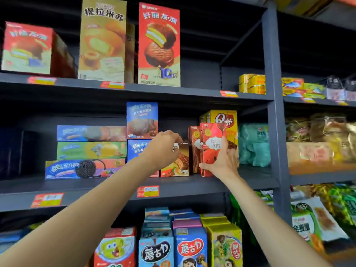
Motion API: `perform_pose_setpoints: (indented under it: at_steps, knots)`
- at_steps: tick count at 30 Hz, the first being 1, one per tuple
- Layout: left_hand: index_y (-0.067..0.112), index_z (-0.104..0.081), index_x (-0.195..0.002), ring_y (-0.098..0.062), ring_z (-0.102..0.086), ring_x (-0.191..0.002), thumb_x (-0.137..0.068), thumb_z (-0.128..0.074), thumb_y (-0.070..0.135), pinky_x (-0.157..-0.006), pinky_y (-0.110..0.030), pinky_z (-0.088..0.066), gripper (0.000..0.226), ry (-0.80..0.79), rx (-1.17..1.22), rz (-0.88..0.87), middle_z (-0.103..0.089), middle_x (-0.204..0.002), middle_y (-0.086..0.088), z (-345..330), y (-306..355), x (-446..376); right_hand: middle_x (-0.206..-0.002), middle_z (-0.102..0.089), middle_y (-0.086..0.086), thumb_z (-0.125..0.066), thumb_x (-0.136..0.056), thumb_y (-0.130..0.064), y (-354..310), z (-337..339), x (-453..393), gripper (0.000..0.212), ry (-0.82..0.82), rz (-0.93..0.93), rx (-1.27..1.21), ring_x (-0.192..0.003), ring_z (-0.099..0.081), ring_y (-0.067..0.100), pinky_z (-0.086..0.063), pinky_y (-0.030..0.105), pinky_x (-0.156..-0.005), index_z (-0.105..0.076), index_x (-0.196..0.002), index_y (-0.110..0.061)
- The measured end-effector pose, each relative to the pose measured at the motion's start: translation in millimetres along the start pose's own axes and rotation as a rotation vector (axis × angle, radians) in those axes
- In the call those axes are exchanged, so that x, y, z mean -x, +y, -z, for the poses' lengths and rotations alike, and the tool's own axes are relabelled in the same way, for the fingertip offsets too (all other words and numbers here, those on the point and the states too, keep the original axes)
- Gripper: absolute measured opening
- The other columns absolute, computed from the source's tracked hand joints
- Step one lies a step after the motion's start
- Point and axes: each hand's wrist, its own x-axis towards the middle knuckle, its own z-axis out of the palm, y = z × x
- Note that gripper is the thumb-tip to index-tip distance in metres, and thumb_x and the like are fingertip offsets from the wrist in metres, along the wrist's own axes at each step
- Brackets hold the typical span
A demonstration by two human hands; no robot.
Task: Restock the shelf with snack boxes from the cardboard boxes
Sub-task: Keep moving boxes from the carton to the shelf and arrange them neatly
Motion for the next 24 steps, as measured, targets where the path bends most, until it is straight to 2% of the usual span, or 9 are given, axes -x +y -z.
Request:
perform_pose_setpoints:
  at_steps: [6,17,24]
  knots:
    - [0.015,-0.05,-0.13,-0.023,-0.036,-0.126,-0.09,-0.049,0.019,-0.104,-0.035,-0.029,0.04,0.017,-0.171,-0.036,-0.041,-0.14,-0.003,-25,3,-15,-0.147,-0.012,0.023,-0.081,-0.071,-0.033,-3,-21,-14,0.121,-0.063,0.006,-0.003,-0.135,-0.026,0.042,-0.036,0.048,-0.103,0.013,-0.148,-0.027]
    - [0.018,-0.048,-0.131,-0.02,-0.03,-0.132,-0.092,-0.048,0.021,-0.108,-0.034,-0.025,0.04,0.027,-0.191,-0.042,-0.038,-0.142,0.0,-35,-2,-18,-0.145,-0.013,0.022,-0.077,-0.076,-0.034,-13,-23,-11,0.118,-0.073,0.036,0.039,-0.135,-0.024,0.038,-0.037,0.041,-0.102,0.016,-0.148,-0.022]
    - [0.017,-0.049,-0.129,-0.02,-0.032,-0.13,-0.091,-0.049,0.022,-0.107,-0.034,-0.026,0.038,0.028,-0.196,-0.022,-0.039,-0.14,0.0,-33,-9,-16,-0.146,-0.013,0.018,-0.075,-0.074,-0.044,-17,-23,-7,0.117,-0.02,0.001,0.157,-0.132,-0.026,0.036,-0.04,0.045,-0.099,0.012,-0.149,-0.022]
